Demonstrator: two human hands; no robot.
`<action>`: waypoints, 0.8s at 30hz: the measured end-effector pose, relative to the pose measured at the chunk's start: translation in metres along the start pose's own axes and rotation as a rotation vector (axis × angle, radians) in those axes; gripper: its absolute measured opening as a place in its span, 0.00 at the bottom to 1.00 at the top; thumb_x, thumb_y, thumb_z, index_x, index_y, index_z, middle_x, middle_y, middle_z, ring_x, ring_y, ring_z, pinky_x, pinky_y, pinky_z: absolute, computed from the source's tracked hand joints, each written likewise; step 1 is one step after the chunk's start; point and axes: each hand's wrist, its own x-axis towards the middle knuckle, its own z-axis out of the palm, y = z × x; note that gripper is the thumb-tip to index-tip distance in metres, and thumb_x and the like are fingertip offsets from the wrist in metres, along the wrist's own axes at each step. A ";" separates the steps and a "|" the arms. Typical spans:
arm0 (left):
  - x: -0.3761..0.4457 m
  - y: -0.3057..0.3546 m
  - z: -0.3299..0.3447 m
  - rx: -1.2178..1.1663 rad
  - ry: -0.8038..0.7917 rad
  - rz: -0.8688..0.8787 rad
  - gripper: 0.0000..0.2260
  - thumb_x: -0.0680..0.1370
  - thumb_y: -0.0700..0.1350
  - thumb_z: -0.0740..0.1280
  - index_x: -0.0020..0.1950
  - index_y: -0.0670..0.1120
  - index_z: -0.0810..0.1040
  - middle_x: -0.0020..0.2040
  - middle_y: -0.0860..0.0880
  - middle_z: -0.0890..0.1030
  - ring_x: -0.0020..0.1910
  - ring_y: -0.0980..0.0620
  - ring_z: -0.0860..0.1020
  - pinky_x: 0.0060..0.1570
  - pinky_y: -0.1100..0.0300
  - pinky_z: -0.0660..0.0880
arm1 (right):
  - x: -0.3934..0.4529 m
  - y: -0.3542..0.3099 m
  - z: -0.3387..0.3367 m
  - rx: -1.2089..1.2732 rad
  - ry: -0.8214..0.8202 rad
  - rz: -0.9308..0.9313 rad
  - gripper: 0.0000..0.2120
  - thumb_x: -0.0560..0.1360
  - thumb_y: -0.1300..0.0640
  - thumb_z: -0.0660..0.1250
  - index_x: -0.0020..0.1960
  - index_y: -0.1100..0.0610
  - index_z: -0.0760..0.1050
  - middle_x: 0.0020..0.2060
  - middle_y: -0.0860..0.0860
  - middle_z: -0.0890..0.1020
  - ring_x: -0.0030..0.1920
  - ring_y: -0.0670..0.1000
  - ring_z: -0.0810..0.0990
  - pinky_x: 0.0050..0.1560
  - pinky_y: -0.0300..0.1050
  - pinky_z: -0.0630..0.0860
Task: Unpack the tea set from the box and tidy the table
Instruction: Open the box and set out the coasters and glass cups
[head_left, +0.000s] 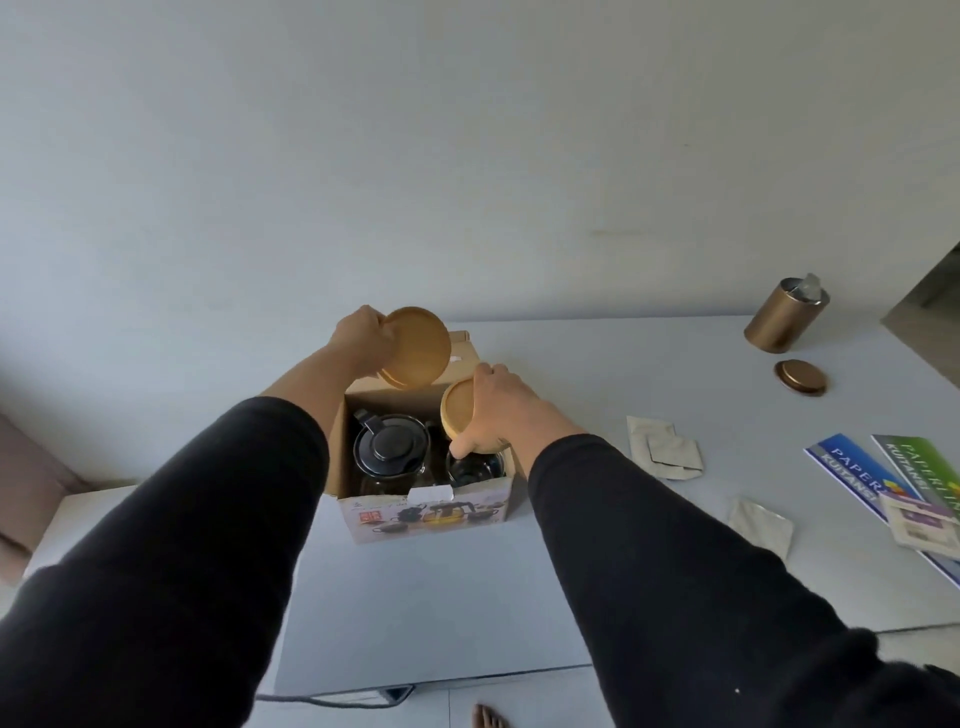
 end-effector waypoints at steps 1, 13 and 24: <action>-0.001 0.005 0.003 -0.042 -0.001 -0.019 0.15 0.82 0.43 0.55 0.65 0.37 0.70 0.53 0.39 0.76 0.45 0.42 0.77 0.40 0.54 0.77 | -0.005 0.005 -0.004 0.004 0.007 0.015 0.46 0.62 0.47 0.78 0.72 0.58 0.58 0.64 0.57 0.68 0.63 0.57 0.71 0.53 0.48 0.73; 0.028 0.094 0.077 -0.231 -0.015 -0.150 0.07 0.80 0.39 0.55 0.52 0.40 0.72 0.48 0.40 0.75 0.45 0.42 0.76 0.56 0.47 0.78 | 0.017 0.113 -0.060 0.009 0.038 0.176 0.47 0.62 0.48 0.77 0.72 0.60 0.57 0.66 0.56 0.64 0.64 0.58 0.70 0.50 0.50 0.72; 0.135 0.203 0.247 -0.246 -0.089 -0.287 0.06 0.80 0.38 0.55 0.51 0.41 0.70 0.49 0.41 0.74 0.45 0.42 0.74 0.56 0.45 0.78 | 0.128 0.315 -0.091 -0.054 -0.051 0.285 0.46 0.62 0.49 0.77 0.72 0.60 0.57 0.66 0.56 0.63 0.65 0.57 0.67 0.48 0.48 0.69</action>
